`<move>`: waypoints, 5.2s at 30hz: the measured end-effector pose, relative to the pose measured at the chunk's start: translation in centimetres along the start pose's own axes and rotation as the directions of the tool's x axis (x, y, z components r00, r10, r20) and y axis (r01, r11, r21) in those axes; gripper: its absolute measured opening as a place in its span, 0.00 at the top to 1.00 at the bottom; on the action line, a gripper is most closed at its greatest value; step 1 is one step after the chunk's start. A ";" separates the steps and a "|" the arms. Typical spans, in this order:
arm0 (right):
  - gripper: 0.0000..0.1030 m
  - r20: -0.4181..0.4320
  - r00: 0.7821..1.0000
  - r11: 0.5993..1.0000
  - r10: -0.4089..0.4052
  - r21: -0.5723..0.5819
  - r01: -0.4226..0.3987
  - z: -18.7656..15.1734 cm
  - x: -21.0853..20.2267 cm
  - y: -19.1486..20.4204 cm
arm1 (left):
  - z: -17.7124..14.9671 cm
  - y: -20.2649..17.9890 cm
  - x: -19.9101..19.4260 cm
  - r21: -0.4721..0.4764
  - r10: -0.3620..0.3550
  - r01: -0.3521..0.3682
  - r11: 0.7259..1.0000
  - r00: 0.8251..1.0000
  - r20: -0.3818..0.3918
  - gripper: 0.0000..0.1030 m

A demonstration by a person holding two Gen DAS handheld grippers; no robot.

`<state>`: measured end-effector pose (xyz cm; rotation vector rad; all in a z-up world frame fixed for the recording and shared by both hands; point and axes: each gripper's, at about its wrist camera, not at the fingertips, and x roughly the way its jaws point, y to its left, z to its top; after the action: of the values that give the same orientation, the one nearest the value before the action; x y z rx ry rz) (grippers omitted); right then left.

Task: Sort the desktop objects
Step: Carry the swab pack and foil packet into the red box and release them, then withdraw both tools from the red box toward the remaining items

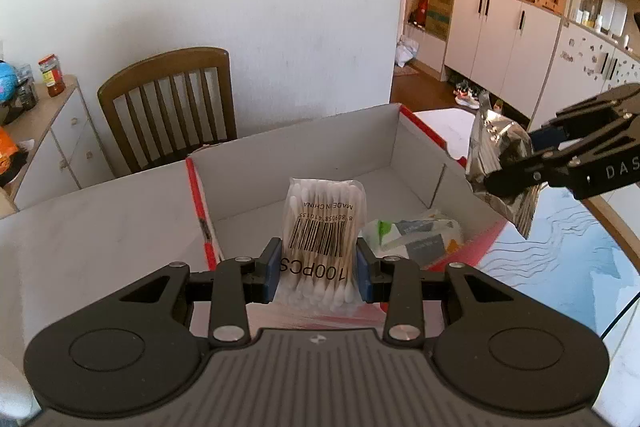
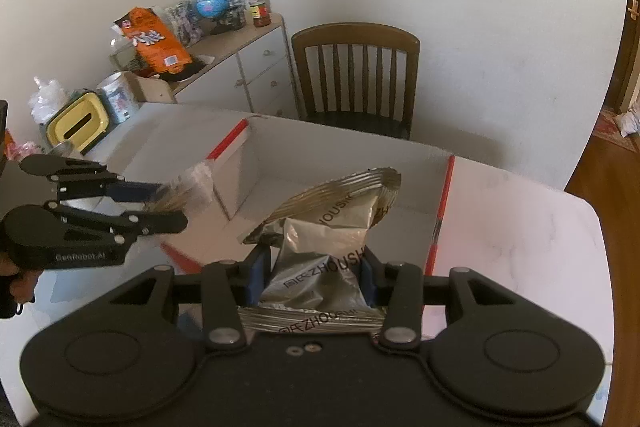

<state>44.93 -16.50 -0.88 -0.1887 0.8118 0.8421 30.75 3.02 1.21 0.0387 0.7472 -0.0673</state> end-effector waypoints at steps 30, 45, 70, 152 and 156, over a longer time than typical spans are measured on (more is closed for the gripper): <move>0.57 -0.136 0.987 0.996 -0.081 0.034 0.086 2.9 12.3 -3.6 | 1.5 0.9 11.9 0.122 0.052 -0.028 0.992 0.979 -0.197 0.65; 0.58 -0.242 0.962 0.991 -0.125 0.026 0.135 2.3 15.6 -3.2 | 1.4 1.0 14.7 0.123 0.062 -0.019 0.992 0.933 -0.354 0.65; 0.42 -0.235 0.965 0.992 -0.118 0.013 0.124 2.7 15.1 -2.5 | 1.0 -1.1 14.2 0.131 0.065 -0.010 0.991 0.902 -0.427 0.47; 0.23 -0.137 0.983 0.991 -0.119 0.039 0.125 -12.3 -5.7 13.3 | -12.2 -2.4 -12.0 0.034 -0.080 0.086 0.996 0.984 -0.160 0.14; 0.23 -0.158 0.981 0.990 -0.114 0.058 0.125 -13.8 -5.2 13.2 | -14.0 -2.4 -11.5 0.006 -0.083 0.086 0.996 0.978 -0.193 0.14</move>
<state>25.46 -16.95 -4.71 -0.2422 0.9632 0.6912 12.67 2.03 -1.19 0.0273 0.9419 -0.1513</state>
